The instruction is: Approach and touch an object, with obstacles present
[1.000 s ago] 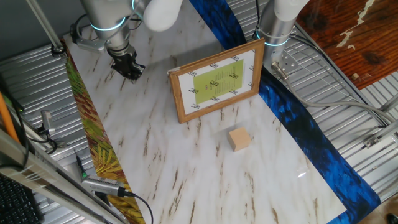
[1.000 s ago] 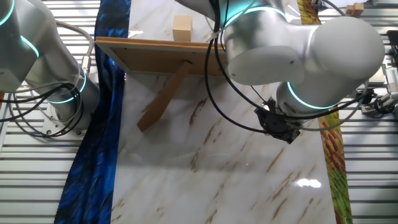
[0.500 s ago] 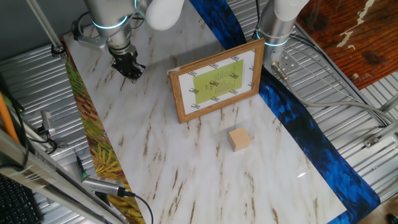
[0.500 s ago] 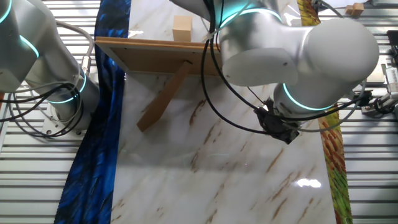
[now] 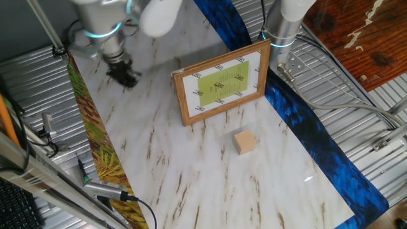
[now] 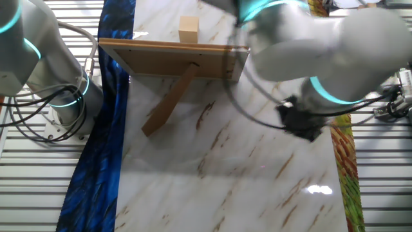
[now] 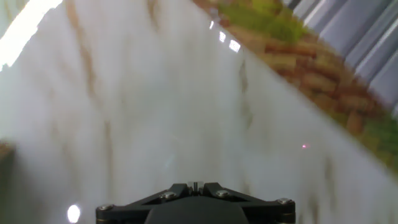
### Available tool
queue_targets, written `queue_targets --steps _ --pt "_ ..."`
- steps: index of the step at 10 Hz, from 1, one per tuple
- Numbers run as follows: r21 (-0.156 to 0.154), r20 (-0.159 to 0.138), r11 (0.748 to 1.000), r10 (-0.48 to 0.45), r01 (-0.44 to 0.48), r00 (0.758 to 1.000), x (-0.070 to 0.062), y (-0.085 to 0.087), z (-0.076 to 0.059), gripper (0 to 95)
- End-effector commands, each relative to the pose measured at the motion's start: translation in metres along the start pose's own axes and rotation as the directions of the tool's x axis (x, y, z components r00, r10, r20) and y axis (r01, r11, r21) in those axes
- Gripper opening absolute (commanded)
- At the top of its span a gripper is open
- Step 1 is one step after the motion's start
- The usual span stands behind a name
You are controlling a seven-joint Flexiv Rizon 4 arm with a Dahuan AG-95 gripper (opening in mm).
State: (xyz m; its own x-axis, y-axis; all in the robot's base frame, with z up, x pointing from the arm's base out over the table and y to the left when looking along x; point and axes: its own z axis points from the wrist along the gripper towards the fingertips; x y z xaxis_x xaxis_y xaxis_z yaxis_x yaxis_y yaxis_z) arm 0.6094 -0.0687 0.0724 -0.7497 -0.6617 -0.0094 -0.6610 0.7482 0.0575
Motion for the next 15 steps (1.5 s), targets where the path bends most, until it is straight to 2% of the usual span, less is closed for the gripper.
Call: queue_targets --steps 1,2,4,6,10,15 --pt "0.002 -0.001 0.999 0.036 -0.036 0.999 -0.049 0.013 -0.002 0.0" --pt "0.002 -0.002 0.999 0.054 -0.054 0.999 -0.060 0.021 -0.001 0.0" --pt "0.000 0.000 0.994 0.108 -0.108 0.994 -0.080 0.047 0.006 0.0" --pt "-0.011 -0.005 0.996 0.086 -0.087 0.996 -0.081 0.046 0.006 0.0" --pt "-0.004 -0.013 0.998 0.064 -0.064 0.998 -0.081 0.046 0.006 0.0" --pt "-0.013 -0.017 0.996 -0.089 0.089 0.996 -0.081 0.046 0.006 0.0"
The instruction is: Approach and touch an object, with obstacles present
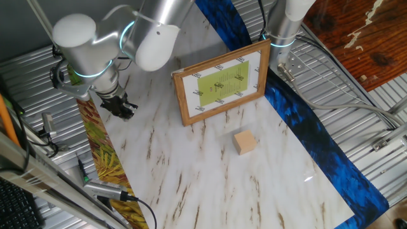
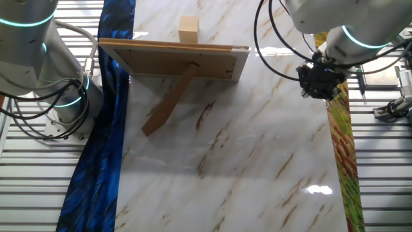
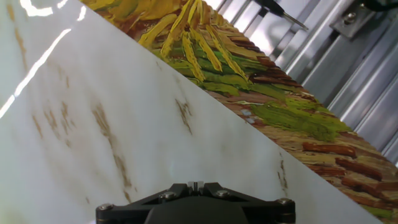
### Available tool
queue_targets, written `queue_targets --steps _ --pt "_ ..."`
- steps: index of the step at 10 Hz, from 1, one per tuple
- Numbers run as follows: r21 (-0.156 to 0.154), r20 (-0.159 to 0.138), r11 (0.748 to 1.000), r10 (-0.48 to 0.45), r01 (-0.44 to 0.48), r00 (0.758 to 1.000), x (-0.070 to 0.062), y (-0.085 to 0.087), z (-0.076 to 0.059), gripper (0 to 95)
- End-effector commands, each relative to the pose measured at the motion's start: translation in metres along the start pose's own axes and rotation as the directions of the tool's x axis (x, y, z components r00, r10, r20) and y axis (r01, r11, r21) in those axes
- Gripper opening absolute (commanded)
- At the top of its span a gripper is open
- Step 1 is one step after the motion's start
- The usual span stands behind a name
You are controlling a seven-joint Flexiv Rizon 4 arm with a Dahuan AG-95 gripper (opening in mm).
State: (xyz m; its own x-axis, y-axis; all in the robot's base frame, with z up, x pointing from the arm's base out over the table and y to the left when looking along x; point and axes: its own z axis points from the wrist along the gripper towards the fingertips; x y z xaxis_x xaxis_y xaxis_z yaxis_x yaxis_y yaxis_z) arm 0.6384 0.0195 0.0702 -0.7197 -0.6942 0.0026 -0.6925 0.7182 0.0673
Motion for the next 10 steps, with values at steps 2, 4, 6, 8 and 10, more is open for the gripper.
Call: queue_targets --steps 2,4,6,8,10 --pt "-0.003 -0.001 0.999 -0.052 0.052 0.999 -0.003 0.000 0.001 0.0" --pt "-0.019 0.016 0.999 -0.047 0.048 0.999 -0.019 0.013 0.010 0.0" --pt "-0.036 0.032 0.999 0.006 -0.005 0.999 -0.035 0.041 0.019 0.0" --pt "-0.038 0.029 0.996 0.076 -0.075 0.997 -0.046 0.081 0.020 0.0" --pt "-0.036 0.023 0.990 0.135 -0.134 0.991 -0.048 0.117 0.023 0.0"
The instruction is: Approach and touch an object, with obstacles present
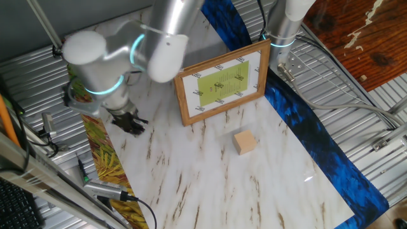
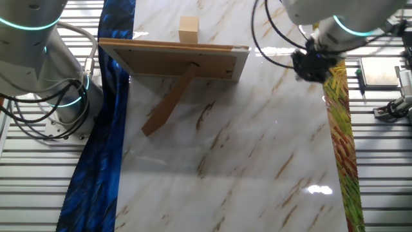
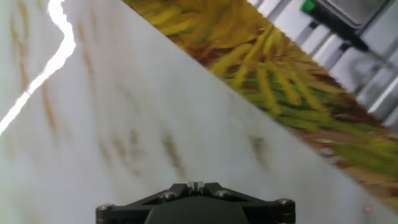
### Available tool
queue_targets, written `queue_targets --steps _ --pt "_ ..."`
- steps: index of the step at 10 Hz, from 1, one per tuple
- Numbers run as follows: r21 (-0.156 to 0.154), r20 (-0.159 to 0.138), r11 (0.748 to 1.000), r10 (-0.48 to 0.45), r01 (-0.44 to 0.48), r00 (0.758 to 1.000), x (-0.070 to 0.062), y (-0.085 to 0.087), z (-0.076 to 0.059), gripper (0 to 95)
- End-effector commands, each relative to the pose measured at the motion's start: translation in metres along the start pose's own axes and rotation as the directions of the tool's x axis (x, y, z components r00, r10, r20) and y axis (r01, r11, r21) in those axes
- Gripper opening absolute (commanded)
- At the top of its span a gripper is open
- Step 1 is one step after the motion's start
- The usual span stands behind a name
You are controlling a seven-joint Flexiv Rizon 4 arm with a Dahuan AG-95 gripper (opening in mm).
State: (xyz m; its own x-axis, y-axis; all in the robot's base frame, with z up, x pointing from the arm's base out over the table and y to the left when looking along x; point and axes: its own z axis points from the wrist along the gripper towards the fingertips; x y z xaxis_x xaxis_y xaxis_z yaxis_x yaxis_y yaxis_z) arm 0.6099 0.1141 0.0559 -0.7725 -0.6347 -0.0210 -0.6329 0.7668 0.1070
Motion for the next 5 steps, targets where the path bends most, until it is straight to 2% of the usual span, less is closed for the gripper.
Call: queue_targets --steps 1,5 --pt "0.007 -0.004 0.997 0.072 -0.072 0.997 0.0011 0.0411 0.0075 0.0" --pt "0.008 -0.005 0.998 0.066 -0.066 0.998 0.0099 0.0467 0.0105 0.0"
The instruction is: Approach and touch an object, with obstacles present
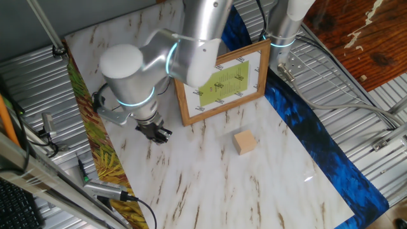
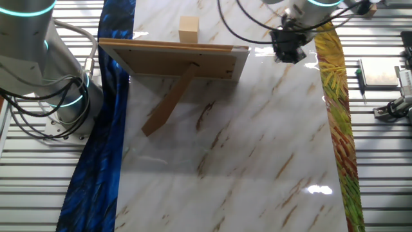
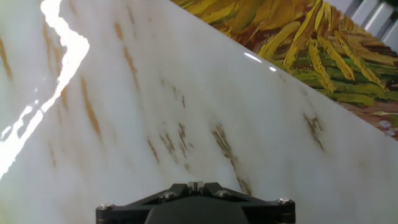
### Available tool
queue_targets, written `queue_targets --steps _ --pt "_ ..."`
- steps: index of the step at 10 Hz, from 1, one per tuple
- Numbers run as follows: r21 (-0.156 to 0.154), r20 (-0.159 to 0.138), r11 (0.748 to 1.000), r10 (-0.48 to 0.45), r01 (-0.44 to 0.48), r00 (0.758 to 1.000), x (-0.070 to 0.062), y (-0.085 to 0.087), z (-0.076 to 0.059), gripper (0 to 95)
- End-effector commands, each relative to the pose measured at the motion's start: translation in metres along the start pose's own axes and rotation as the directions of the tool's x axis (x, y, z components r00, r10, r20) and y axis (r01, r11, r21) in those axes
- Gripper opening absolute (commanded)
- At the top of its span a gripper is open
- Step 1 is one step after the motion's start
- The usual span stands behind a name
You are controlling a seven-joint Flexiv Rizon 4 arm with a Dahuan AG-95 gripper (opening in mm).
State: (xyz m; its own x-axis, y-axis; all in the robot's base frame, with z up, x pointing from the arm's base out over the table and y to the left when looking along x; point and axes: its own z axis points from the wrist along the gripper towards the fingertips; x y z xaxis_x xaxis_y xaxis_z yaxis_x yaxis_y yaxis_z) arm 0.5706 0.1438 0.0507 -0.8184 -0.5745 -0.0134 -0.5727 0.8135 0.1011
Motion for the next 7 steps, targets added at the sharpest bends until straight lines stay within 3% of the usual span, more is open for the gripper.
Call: queue_targets --steps 1,2,4,7 --pt "0.001 -0.007 1.000 -0.017 0.017 1.000 -0.0018 -0.0002 0.0004 0.0" --pt "0.014 -0.008 0.999 -0.036 0.037 0.999 -0.0018 -0.0002 0.0004 0.0" --pt "0.005 -0.012 0.989 -0.146 0.146 0.989 -0.0018 -0.0002 0.0004 0.0" --pt "0.002 -0.020 0.975 -0.221 0.221 0.975 -0.0018 -0.0002 0.0004 0.0"
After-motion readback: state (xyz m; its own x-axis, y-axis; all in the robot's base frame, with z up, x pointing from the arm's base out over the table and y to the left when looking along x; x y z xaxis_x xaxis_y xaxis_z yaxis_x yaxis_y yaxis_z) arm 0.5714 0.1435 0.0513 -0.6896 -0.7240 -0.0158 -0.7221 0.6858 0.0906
